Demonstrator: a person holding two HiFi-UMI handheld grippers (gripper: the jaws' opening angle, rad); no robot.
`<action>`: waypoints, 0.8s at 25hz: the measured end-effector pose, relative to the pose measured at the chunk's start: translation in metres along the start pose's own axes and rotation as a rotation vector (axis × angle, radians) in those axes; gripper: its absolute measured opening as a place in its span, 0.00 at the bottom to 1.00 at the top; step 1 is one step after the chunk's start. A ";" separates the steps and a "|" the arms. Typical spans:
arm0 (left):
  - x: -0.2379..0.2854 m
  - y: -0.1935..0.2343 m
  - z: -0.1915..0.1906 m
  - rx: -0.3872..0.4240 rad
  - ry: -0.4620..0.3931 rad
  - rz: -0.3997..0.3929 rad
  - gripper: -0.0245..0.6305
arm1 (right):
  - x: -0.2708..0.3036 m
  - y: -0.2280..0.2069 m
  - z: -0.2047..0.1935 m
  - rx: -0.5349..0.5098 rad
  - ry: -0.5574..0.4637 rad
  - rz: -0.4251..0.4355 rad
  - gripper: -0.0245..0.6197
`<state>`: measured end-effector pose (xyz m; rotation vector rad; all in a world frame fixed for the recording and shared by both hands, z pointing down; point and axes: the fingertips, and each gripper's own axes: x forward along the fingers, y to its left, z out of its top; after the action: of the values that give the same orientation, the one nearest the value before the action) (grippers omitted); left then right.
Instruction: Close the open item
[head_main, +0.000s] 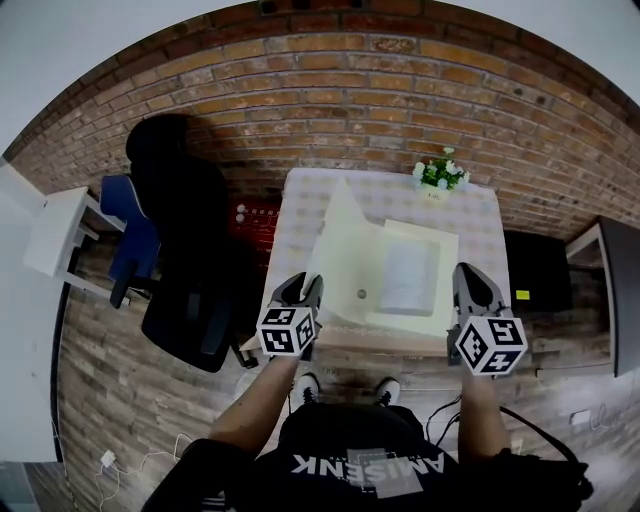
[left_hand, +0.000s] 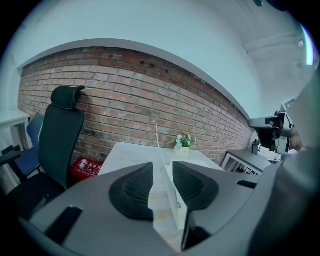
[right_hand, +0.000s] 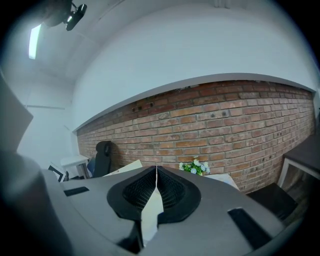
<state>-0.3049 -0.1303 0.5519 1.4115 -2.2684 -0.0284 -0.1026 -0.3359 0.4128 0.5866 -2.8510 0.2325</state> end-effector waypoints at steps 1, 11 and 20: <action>0.001 0.000 -0.001 0.004 0.001 -0.004 0.22 | 0.000 0.000 -0.001 0.002 0.001 -0.002 0.10; 0.007 -0.028 0.004 0.051 -0.017 -0.091 0.09 | -0.018 -0.007 -0.006 0.015 -0.010 -0.051 0.10; 0.011 -0.078 0.005 0.122 -0.022 -0.177 0.09 | -0.047 -0.027 -0.010 0.033 -0.025 -0.112 0.10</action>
<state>-0.2450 -0.1781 0.5312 1.6800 -2.1884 0.0394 -0.0477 -0.3410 0.4134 0.7587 -2.8310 0.2550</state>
